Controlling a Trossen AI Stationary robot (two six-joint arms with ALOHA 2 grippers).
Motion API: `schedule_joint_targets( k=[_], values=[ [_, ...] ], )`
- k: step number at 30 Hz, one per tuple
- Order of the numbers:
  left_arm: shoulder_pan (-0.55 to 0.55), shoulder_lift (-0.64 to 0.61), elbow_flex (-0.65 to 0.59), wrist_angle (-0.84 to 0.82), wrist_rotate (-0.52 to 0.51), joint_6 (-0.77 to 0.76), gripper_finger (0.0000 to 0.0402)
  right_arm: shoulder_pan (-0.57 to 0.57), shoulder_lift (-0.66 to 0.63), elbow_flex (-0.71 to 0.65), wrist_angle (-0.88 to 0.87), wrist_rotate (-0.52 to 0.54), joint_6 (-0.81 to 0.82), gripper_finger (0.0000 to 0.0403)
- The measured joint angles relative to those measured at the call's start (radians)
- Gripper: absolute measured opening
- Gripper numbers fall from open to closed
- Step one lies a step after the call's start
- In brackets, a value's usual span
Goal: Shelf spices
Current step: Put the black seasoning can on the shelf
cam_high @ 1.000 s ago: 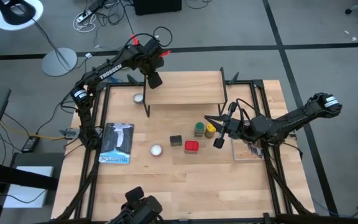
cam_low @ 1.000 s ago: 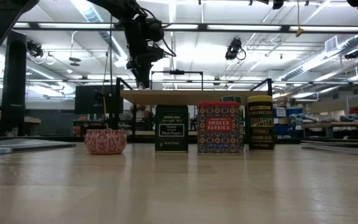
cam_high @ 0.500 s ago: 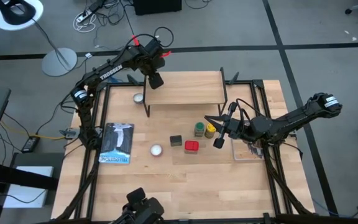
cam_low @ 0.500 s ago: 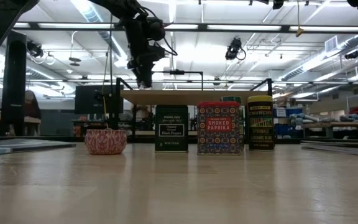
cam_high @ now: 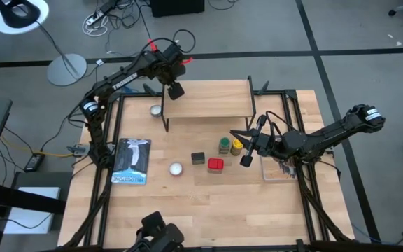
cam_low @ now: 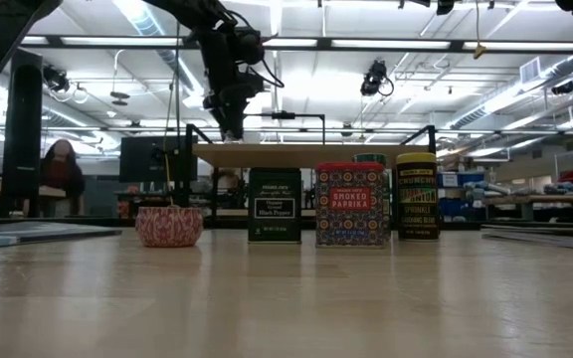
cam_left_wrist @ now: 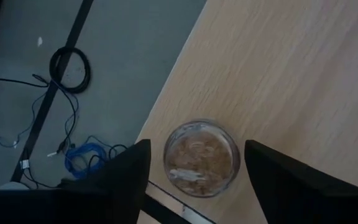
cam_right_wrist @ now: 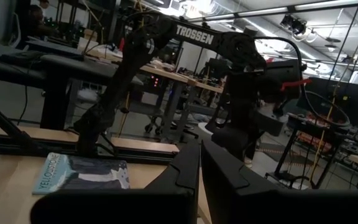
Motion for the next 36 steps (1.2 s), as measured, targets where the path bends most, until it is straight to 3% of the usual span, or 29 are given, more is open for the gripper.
schedule_joint_targets(
  k=[17, 24, 30, 36],
  values=[
    [-0.12, -0.027, 0.064, 0.082, -0.002, 0.015, 0.0264, 0.0, 0.0, 0.0, -0.011, 0.0, -0.003, 0.0018],
    [-0.273, -0.073, 0.064, 0.153, 0.04, 0.018, 0.0264, 0.0, 0.0, 0.0, -0.017, 0.0, -0.003, 0.0018],
    [-0.441, -0.085, 0.059, 0.033, 0.044, -0.031, 0.0252, 0.002, -0.012, 0.0, -0.018, 0.001, -0.033, 0.0018],
    [-0.581, -0.081, -0.085, 0.047, -0.02, -0.119, 0.0235, 0.017, -0.04, 0.0, -0.041, 0.001, -0.057, 0.0018]
  ],
)
